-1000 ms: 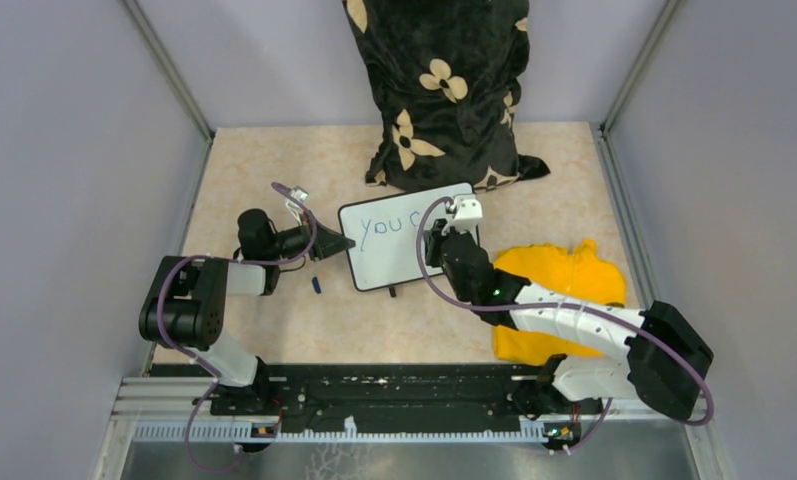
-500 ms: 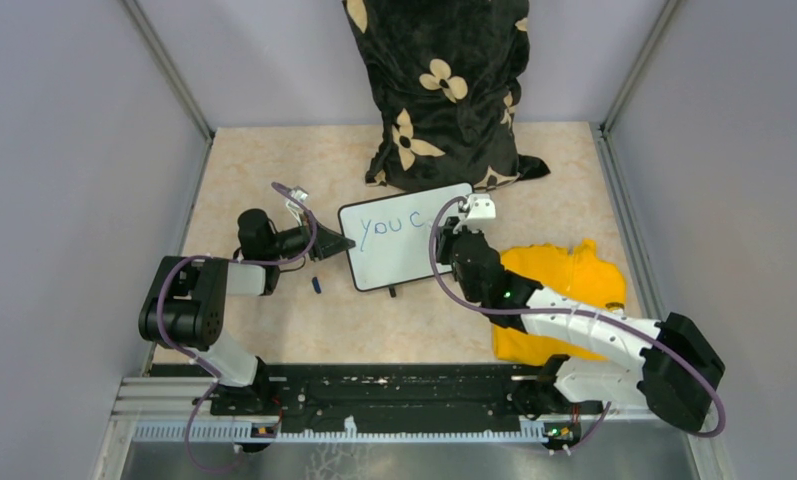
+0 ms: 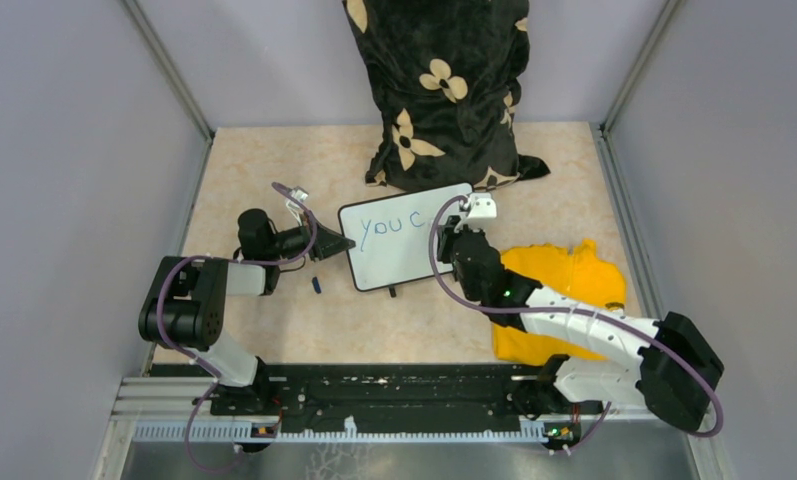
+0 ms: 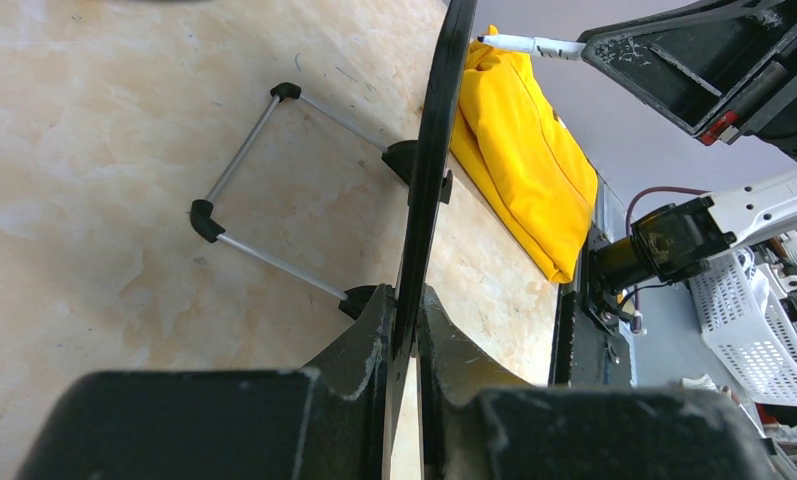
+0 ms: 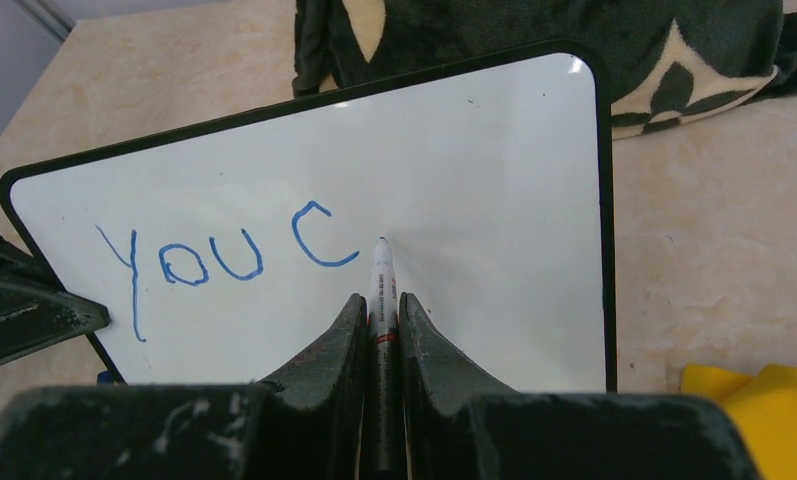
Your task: Write a sentence on the whiteboard
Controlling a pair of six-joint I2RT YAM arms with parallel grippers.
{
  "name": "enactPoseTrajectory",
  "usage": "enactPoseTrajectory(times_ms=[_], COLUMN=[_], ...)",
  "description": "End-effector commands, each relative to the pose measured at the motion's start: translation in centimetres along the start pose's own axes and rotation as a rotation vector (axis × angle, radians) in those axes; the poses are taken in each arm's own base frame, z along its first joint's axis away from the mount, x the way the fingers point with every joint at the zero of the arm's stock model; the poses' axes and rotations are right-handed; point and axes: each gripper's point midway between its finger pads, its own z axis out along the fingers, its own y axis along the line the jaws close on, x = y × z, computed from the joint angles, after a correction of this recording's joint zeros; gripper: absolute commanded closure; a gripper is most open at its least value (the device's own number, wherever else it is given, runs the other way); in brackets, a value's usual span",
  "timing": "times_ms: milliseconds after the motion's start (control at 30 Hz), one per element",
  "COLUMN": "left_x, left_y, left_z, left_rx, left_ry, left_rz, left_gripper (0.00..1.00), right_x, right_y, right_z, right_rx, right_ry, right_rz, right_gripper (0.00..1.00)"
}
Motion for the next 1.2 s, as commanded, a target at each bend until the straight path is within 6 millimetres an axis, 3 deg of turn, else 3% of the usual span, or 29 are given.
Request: enactPoseTrajectory(times_ms=[0,600,1167], left_x=[0.5,0.6,0.5], left_y=[0.3,0.4,0.4], left_z=[0.2,0.3,0.3], left_rx=[-0.016,-0.017,-0.019], left_ry=[0.019,0.023,0.023], left_rz=[-0.023,-0.025,-0.022], left_gripper=[0.93,0.93,0.93], right_x=[-3.1,-3.9,-0.7], right_y=[0.6,1.8,1.7], right_z=[0.6,1.3,1.1], right_rx=[0.003,-0.026,-0.057], right_ry=[-0.08,-0.089,-0.004], right_rz=[0.051,0.046,0.034], right_gripper=[1.0,1.0,1.0])
